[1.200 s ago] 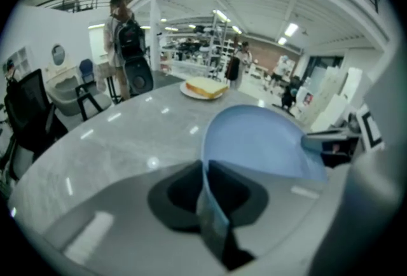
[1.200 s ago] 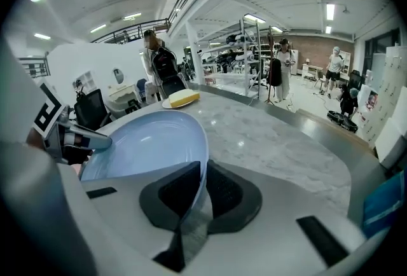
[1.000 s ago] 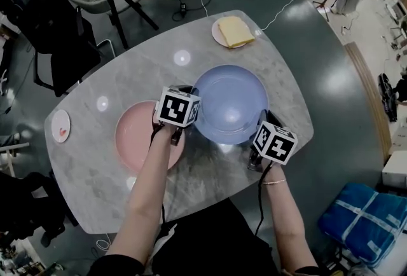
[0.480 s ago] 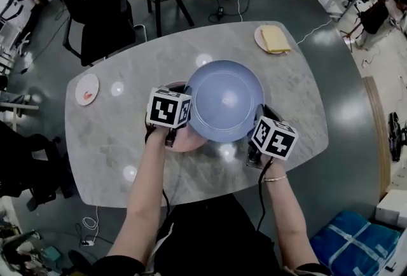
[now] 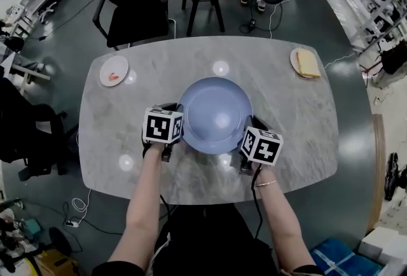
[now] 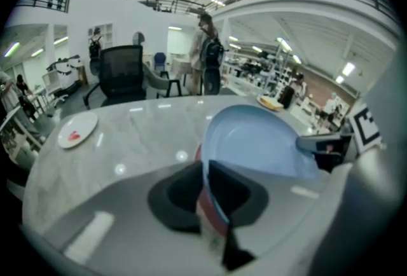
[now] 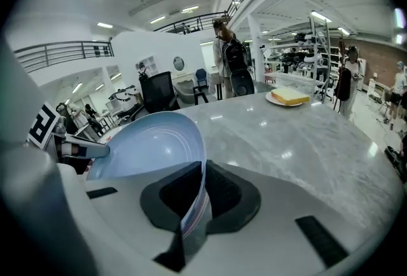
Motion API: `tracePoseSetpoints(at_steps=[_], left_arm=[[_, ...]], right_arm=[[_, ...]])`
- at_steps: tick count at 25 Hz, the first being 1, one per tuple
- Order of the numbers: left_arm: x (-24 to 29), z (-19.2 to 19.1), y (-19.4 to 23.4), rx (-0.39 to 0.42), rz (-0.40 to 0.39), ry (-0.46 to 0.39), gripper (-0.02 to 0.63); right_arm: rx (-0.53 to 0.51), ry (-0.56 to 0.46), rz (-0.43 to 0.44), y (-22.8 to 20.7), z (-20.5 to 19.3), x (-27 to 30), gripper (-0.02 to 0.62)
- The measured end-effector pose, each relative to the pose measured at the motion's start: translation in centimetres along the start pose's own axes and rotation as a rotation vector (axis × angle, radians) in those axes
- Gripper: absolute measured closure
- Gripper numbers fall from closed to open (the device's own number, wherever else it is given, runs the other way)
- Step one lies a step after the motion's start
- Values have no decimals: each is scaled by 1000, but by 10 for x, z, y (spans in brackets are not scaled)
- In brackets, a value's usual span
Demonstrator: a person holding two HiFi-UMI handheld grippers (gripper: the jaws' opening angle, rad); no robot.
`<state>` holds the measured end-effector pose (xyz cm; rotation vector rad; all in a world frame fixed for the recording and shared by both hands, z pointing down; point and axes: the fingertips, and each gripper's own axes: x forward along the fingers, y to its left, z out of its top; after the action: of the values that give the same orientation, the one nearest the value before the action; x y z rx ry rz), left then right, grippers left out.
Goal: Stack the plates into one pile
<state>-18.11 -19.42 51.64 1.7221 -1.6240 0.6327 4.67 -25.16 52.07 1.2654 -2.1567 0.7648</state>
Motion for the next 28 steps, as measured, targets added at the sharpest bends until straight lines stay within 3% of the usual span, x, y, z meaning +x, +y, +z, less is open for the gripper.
tracePoseSetpoints(at_steps=[18,21,24,28], left_arm=[[13,-16,16,-32,36,-71,572],[9,-16,17,-66,27,-110,552],[1,-15,22,-110,27,-167,548],[-17,-2,25,-93,47,-249,558]], right_arm=[[-102,-48,-14,7,-13,24,566],[-106,-65,-21,6,-12,22,563],[-115,-125,-25,2,-5,16,549],[-129,-240,-7,5,17,0,546]])
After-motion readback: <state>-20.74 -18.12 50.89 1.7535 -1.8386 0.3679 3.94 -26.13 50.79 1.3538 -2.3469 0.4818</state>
